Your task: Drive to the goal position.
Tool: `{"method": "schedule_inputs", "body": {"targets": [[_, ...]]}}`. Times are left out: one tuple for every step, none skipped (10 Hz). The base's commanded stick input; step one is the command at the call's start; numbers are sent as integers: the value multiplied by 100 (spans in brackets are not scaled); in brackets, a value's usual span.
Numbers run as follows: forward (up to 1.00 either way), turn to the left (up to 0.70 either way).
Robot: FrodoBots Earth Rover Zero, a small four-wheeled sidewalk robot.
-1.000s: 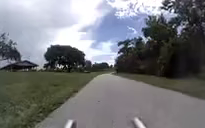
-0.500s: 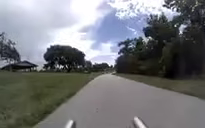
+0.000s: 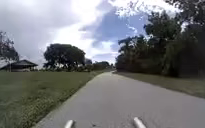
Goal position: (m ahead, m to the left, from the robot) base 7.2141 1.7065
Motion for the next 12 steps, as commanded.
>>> {"method": "schedule_inputs", "body": {"targets": [[70,0],[70,0],[70,0],[70,0],[70,0],[70,0],[70,0],[70,0],[70,0],[70,0],[70,0],[70,0]]}}
